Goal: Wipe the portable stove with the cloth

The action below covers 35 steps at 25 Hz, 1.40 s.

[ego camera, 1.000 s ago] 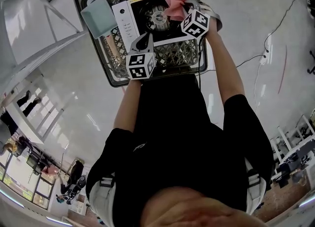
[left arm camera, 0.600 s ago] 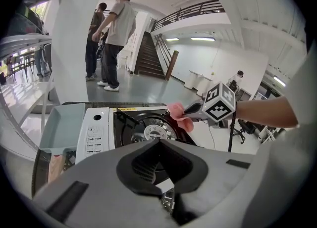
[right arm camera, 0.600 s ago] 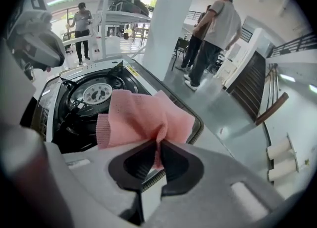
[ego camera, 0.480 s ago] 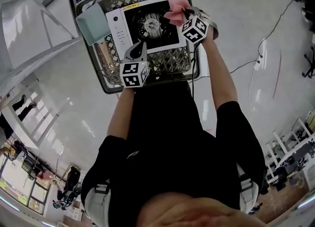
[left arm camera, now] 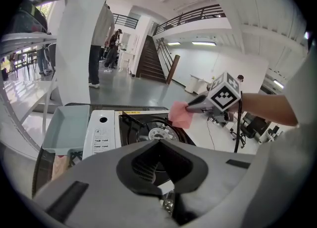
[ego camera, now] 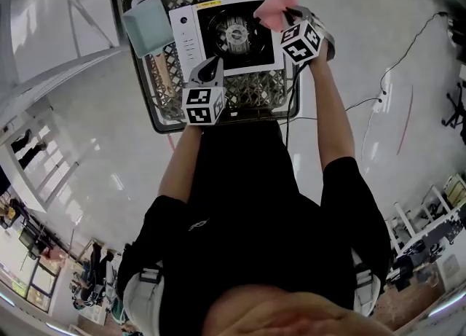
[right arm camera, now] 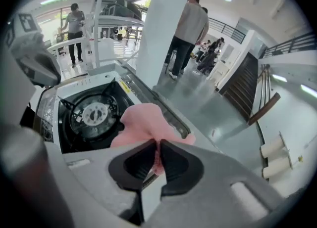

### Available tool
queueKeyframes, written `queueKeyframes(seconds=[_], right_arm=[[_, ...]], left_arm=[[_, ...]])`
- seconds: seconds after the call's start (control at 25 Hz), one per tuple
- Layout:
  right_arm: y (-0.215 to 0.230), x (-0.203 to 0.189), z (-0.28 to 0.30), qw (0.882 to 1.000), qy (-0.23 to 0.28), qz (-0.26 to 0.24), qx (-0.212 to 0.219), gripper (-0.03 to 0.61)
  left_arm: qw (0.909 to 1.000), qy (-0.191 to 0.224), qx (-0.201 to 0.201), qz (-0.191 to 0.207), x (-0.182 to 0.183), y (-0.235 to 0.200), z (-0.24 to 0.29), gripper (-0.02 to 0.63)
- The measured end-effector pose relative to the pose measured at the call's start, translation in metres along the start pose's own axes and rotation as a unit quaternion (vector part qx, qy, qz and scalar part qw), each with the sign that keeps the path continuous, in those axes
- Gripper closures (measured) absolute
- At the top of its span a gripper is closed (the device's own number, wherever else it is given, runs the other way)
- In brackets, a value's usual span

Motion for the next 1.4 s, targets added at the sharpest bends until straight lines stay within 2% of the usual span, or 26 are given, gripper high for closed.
queueKeyframes(seconds=[0.16, 0.28, 0.44, 0.64, 0.8, 0.96, 1.12, 1.24, 1.4], right_arm=[[-0.003, 0.065, -0.022, 0.997, 0.059, -0.04, 0.015, 0.546], [-0.008, 0.115, -0.023, 0.992, 0.105, -0.06, 0.033, 0.546], [-0.033, 0.173, -0.007, 0.982, 0.152, -0.087, 0.073, 0.546], [-0.072, 0.223, 0.021, 0.967, 0.186, -0.126, 0.122, 0.546], [-0.111, 0.243, 0.065, 0.957, 0.174, -0.147, 0.179, 0.546], [-0.14, 0.241, 0.103, 0.955, 0.133, -0.151, 0.218, 0.546], [-0.155, 0.235, 0.129, 0.955, 0.097, -0.153, 0.233, 0.546], [-0.159, 0.232, 0.144, 0.955, 0.068, -0.155, 0.245, 0.546], [-0.17, 0.228, 0.152, 0.948, 0.041, -0.18, 0.258, 0.546]], left_arm=[[0.9998, 0.016, 0.013, 0.0, 0.001, -0.014, -0.012, 0.614], [0.9991, 0.028, 0.027, -0.016, 0.002, -0.029, -0.02, 0.614], [0.9969, 0.047, 0.053, -0.034, 0.004, -0.051, -0.04, 0.615], [0.9925, 0.069, 0.094, -0.038, 0.005, -0.077, -0.064, 0.614], [0.9876, 0.082, 0.122, -0.057, -0.001, -0.096, -0.079, 0.614], [0.9844, 0.087, 0.132, -0.078, -0.009, -0.111, -0.089, 0.615], [0.9865, 0.078, 0.129, -0.065, -0.014, -0.116, -0.088, 0.614], [0.9862, 0.081, 0.125, -0.071, -0.013, -0.115, -0.084, 0.614], [0.9862, 0.078, 0.123, -0.079, -0.015, -0.113, -0.082, 0.614]])
Point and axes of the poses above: the fingertips, and each gripper's own axes: z forward along the fingers, y to its right, x out of its top, the point moved 10 cm from there along -z, backward along the fingers, and after that the axes turned 8 degrees about y, right-handed, at the moved point
